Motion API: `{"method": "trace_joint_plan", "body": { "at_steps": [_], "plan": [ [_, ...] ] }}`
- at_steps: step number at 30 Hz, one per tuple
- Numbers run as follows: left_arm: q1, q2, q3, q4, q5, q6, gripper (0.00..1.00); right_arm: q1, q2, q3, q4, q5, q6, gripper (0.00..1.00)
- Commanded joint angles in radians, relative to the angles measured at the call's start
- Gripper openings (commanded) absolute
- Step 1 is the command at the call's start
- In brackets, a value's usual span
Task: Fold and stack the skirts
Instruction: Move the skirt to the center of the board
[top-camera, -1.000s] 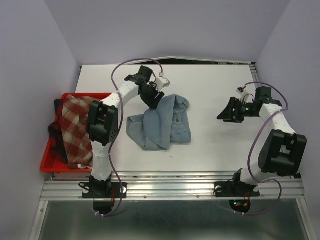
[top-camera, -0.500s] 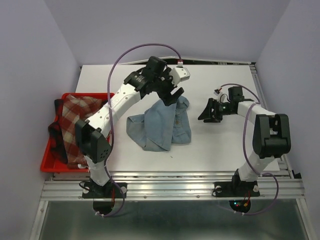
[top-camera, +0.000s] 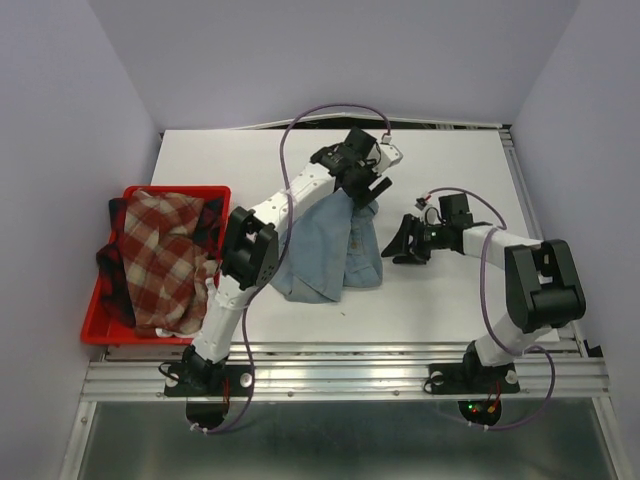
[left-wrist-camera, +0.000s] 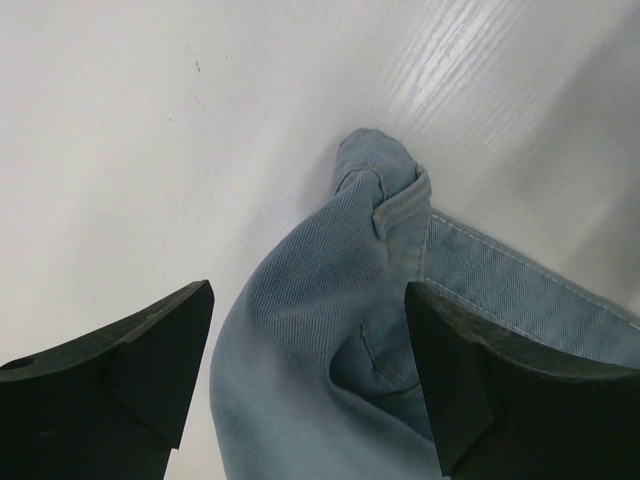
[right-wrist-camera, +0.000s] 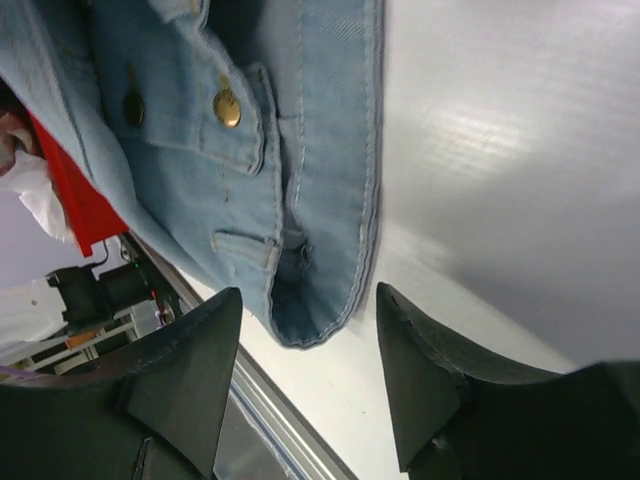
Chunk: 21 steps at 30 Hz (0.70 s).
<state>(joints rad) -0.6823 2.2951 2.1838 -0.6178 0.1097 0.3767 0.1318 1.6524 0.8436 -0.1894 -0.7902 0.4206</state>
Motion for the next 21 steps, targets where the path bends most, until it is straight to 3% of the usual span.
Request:
{"method": "trace_joint_plan", "body": {
  "at_steps": [1,3,7,11,14,17,18,20,21],
  "plan": [
    [-0.013,0.026,0.087,-0.017,-0.109,0.027,0.87,0.058,-0.092,-0.064,0.154,-0.043,0.04,0.62],
    [-0.007,0.046,0.068,-0.023,-0.139,0.024,0.82,0.097,-0.098,-0.086,0.177,-0.04,0.017,0.64],
    [0.044,0.046,0.037,-0.034,-0.104,-0.027,0.57,0.231,-0.08,-0.084,0.222,0.06,-0.058,0.64],
    [0.093,0.044,0.016,-0.046,-0.004,-0.059,0.35,0.288,-0.037,-0.064,0.254,0.176,-0.092,0.63],
    [0.147,0.038,-0.005,-0.043,0.08,-0.091,0.18,0.304,0.003,-0.041,0.252,0.246,-0.109,0.56],
    [0.191,0.029,-0.025,-0.037,0.163,-0.116,0.05,0.304,0.081,0.02,0.197,0.255,-0.141,0.45],
    [0.208,0.026,-0.032,-0.039,0.213,-0.117,0.03,0.304,0.113,0.037,0.145,0.275,-0.163,0.35],
    [0.219,0.021,-0.035,-0.04,0.254,-0.119,0.0,0.304,0.133,0.077,0.105,0.299,-0.186,0.25],
    [0.225,0.014,-0.038,-0.042,0.277,-0.117,0.0,0.304,0.141,0.086,0.061,0.31,-0.197,0.14]
  ]
}}
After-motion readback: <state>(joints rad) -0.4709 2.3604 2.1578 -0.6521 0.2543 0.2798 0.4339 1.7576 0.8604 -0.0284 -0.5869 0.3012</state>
